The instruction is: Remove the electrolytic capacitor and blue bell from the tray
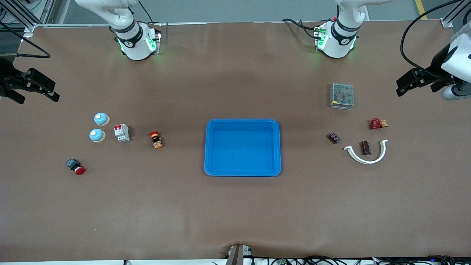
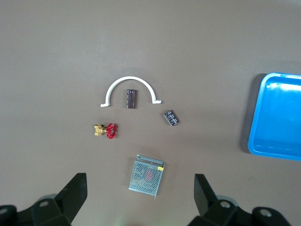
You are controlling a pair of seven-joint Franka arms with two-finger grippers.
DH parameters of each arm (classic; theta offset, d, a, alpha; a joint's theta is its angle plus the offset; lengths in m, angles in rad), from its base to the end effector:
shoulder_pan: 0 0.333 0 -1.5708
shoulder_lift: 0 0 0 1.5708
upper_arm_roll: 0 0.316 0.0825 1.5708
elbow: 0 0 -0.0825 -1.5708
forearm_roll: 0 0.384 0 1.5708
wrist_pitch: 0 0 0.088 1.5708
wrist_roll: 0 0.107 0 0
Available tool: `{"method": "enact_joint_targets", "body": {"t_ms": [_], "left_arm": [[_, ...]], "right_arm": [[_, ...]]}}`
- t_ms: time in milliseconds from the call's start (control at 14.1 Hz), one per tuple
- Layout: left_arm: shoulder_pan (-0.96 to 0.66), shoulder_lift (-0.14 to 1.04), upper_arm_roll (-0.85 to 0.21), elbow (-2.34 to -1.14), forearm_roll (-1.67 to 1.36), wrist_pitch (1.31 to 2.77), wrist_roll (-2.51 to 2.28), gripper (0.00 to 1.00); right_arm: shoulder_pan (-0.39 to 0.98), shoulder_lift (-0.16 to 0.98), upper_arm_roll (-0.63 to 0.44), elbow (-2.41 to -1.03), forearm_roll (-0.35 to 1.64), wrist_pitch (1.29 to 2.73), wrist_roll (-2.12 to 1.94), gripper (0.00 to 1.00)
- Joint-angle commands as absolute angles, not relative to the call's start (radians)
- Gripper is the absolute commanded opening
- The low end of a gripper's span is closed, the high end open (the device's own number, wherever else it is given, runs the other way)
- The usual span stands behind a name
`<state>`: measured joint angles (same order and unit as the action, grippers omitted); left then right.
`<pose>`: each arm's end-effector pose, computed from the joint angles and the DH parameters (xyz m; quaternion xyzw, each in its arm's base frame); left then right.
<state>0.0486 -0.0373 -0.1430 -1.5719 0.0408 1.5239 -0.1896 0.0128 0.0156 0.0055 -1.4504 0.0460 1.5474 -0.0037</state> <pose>0.5363 -0.0478 0.6402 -0.9985 -0.0485 0.0022 0.0236 0.5569 0.0152 0.6705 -0.9988 -0.0125 -0.0405 0.0233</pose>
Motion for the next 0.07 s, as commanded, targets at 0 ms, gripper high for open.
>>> {"method": "enact_joint_targets", "body": {"t_ms": [0], "left_arm": [[0.049, -0.049, -0.143, -1.563, 0.023, 1.496, -0.178, 1.00]], "right_arm": [[0.020, 0.026, -0.005, -1.427, 0.055, 1.539, 0.012, 1.00]]}}
